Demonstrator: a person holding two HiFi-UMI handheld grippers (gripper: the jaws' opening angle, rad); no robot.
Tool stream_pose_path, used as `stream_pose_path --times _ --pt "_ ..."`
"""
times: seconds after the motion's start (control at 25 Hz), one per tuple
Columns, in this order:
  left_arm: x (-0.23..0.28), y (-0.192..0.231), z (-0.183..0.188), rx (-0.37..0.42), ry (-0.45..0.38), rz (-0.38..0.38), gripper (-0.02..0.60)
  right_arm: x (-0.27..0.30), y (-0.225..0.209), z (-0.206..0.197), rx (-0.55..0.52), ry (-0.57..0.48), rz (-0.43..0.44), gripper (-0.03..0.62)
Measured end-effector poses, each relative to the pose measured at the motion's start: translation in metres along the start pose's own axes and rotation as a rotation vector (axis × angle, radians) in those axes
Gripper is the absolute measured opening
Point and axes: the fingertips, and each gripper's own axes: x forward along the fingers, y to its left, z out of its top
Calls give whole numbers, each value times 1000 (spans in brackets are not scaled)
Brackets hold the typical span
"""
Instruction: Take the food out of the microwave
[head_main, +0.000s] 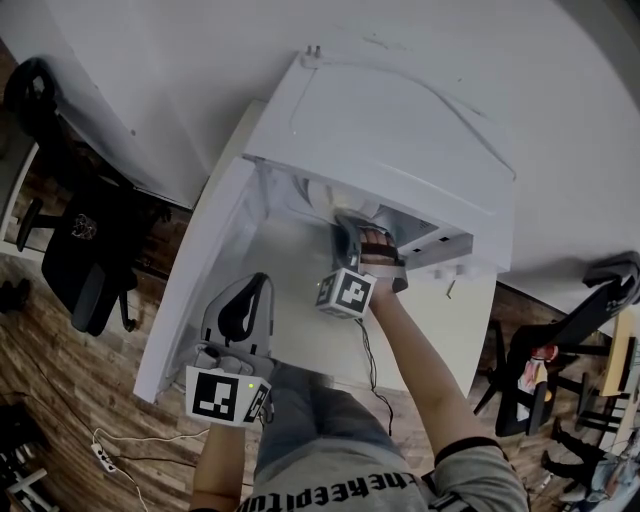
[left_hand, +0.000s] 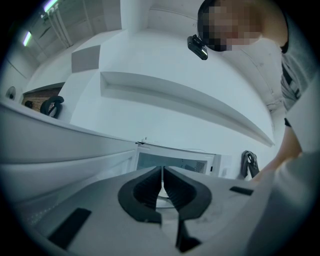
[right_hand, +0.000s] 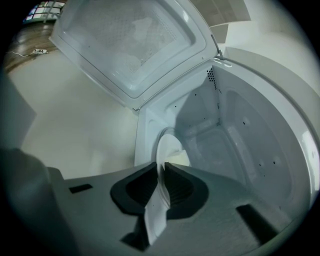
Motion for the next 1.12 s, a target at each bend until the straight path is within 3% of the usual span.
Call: stream_pose_path --times 0.2,0.6,1.12 --pt "-1 0 0 2 0 3 14 -8 -3 -1 -43 4 -29 38" --pt "-9 -10 6 8 -12 7 14 -35 -22 5 -24 -58 -135 17" --pt "-28 -30 11 20 -24 17 14 -81 -16 -6 -57 -105 -178 15"
